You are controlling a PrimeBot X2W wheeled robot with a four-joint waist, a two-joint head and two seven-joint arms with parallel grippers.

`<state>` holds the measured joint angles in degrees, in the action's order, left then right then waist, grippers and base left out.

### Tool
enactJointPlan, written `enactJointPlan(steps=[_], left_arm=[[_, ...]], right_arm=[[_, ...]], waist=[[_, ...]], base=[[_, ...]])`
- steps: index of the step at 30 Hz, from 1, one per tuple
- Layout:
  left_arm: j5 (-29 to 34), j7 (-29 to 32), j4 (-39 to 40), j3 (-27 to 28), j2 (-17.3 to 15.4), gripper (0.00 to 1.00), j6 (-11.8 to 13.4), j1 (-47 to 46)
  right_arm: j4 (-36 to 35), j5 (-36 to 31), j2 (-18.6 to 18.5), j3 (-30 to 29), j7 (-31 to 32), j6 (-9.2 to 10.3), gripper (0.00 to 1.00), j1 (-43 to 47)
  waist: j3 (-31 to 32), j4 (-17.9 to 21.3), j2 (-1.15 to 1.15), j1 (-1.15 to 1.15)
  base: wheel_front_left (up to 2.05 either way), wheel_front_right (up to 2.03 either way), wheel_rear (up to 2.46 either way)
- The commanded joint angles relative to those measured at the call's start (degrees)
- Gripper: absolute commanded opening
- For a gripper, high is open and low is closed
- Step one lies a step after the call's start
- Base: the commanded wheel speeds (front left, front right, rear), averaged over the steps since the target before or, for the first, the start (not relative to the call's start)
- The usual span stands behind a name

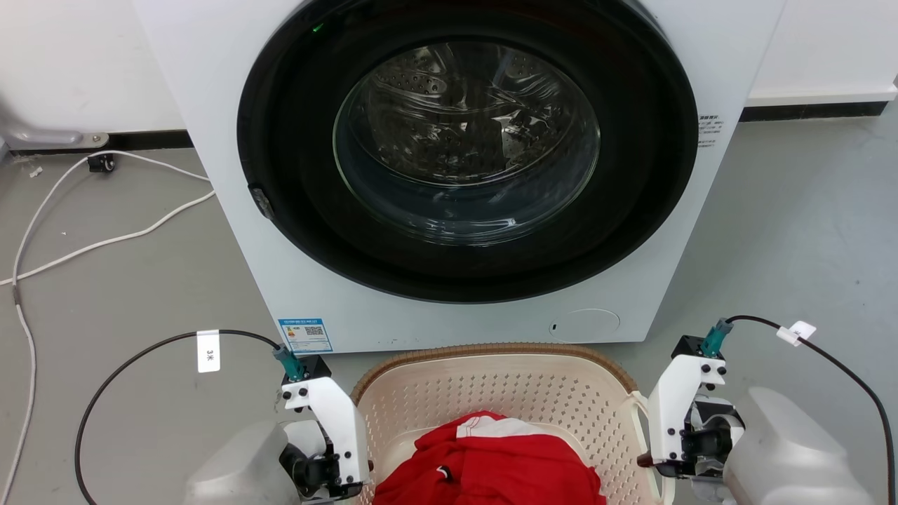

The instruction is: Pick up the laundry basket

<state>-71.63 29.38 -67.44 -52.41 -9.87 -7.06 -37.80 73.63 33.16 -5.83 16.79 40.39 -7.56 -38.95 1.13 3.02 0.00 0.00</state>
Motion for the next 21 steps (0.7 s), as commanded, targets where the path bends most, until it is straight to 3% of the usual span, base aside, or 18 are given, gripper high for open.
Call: enactJointPlan(steps=[1,21], left_arm=[[-0.55,-0.38,0.23,0.29,-0.37,0.0,-0.75,-0.29],[-1.77,-1.09,0.54,-1.0,-0.55,0.0,-0.75,-0.25]], right_arm=[[0.34,-0.56,-0.85,-0.26,0.03,0.14,0.0,1.14],[0.34,-2.14,-0.29,-2.06,0.26,0.14,0.0,1.19]], waist=[[0.0,-0.01,0.0,0.0],[-0.28,-0.03,0.0,0.0]], base=[[0.0,0.0,0.0],[0.0,0.0,0.0]])
